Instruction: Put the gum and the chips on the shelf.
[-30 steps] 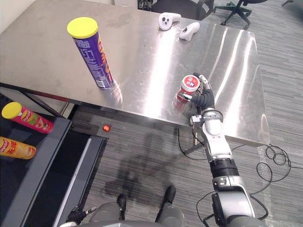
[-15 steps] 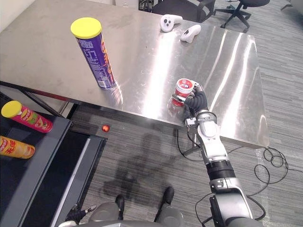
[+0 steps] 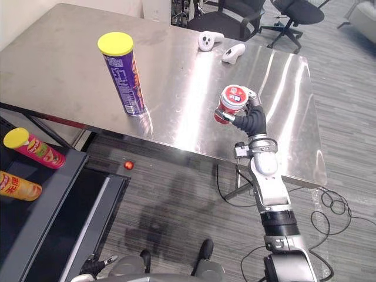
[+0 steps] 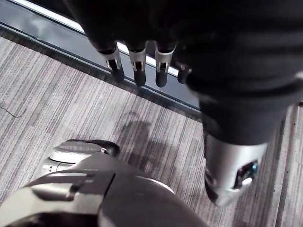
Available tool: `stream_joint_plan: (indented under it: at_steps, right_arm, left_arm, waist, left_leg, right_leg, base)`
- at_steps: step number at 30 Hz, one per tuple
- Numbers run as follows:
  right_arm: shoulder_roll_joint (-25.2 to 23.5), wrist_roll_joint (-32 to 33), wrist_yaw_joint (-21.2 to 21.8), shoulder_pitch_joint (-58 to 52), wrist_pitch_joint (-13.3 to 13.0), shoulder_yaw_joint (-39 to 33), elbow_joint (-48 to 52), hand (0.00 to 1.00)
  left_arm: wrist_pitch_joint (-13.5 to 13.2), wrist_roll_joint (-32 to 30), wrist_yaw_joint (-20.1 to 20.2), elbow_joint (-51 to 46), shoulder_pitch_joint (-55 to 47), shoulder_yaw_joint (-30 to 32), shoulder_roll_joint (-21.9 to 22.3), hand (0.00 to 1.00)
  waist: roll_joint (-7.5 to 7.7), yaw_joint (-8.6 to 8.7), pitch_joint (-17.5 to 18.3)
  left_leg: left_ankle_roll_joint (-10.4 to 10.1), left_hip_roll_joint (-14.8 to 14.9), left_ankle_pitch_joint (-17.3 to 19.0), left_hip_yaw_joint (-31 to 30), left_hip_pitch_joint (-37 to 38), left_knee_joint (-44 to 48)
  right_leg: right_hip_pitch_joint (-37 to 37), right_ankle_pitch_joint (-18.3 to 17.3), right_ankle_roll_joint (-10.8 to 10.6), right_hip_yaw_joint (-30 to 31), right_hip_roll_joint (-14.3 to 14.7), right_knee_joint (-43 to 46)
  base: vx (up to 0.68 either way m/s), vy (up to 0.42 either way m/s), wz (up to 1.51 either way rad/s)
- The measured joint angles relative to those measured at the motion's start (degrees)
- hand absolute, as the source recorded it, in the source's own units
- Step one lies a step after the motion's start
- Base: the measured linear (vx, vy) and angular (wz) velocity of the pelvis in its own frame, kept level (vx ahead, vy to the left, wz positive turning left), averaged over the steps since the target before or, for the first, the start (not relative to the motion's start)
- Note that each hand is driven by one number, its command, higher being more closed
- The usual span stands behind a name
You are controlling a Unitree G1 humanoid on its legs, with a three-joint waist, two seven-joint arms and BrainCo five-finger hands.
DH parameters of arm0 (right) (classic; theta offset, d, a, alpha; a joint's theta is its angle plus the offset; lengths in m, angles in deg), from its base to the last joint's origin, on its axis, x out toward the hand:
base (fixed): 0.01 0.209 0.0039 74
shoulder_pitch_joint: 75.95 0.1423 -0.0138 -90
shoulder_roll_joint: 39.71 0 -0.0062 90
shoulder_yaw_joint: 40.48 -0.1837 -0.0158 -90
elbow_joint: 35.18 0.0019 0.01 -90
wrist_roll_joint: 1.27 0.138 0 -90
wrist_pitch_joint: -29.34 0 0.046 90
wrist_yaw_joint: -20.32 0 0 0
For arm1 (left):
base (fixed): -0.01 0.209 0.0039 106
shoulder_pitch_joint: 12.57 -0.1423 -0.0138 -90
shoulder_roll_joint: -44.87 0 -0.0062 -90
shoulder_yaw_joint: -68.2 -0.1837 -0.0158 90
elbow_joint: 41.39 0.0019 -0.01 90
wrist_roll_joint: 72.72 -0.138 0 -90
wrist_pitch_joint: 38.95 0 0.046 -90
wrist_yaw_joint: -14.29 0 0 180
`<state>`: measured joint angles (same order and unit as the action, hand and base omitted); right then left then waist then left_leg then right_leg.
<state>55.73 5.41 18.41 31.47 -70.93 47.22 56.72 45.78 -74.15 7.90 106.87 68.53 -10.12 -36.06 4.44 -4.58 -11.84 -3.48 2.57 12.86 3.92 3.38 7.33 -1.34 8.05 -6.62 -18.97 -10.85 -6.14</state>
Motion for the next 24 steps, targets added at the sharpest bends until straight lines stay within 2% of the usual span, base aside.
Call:
stream_joint_plan:
  at_steps: [2, 6, 12, 17, 24]
  right_arm:
    - [0.00, -0.04, 0.74, -2.45, -0.07, 0.01, 3.10, 1.00]
    - [-0.03, -0.17, 2.80, -5.64, -0.31, 0.04, 6.30, 1.00]
    - [-1.25, -0.13, 4.98, -11.34, -0.32, 0.06, 6.67, 1.00]
    - [-2.43, 0.11, 5.84, -14.65, -0.32, 0.09, 6.67, 1.00]
    - [-2.47, 1.19, 6.10, -16.89, -0.33, 0.66, 6.34, 1.00]
  left_arm:
    - [0.40, -0.02, 0.04, 0.23, -0.08, -0.08, 0.00, 0.00]
    - [0.39, -1.25, 0.22, 0.51, -0.49, -0.14, 0.04, 0.00]
    - [0.41, -2.09, 0.52, 1.09, -1.34, -0.14, 0.02, 0.00]
    - [0.41, -2.13, 0.68, 1.46, -1.66, -0.11, -0.03, 0.00]
    - [0.42, -2.16, 1.12, 3.27, -1.89, 0.14, 0.30, 0.00]
  waist:
    - [0.28, 0.04, 1.16]
    - [-0.23, 0.45, 2.03]
    - [0.09, 0.84, 4.50]
    - [-0.34, 0.85, 4.77]
    - [-2.14, 1.14, 5.14]
  left_leg:
    - [0.01, 0.02, -0.04, 0.03, -0.11, 0.37]
    - [0.04, -0.03, -0.07, 0.12, 0.70, 0.96]
    - [0.05, 0.14, -0.07, 0.26, 0.87, 0.88]
    - [0.04, 0.79, -0.18, 0.07, 0.77, 0.60]
    - [-0.50, 1.25, -2.77, -3.75, -1.01, -0.61]
  right_leg:
    - [-0.05, 0.00, 0.00, 0.07, -0.25, 0.02]
    - [-0.20, -0.02, 0.01, 0.50, -0.33, 1.62]
    - [-0.97, -0.05, -0.02, 0.56, -0.11, 0.12]
    - [-1.01, -0.21, 0.10, 0.70, 0.89, 0.09]
    - [-1.02, -0.68, 0.68, -2.40, 1.04, 0.10]
  base:
    - [-0.01, -0.016, -0.01]
    - [-0.04, -0.018, -0.02]
    - [-0.07, -0.046, -0.03]
    - [-0.12, -0.082, -0.03]
    - [-0.08, -0.073, 0.24]
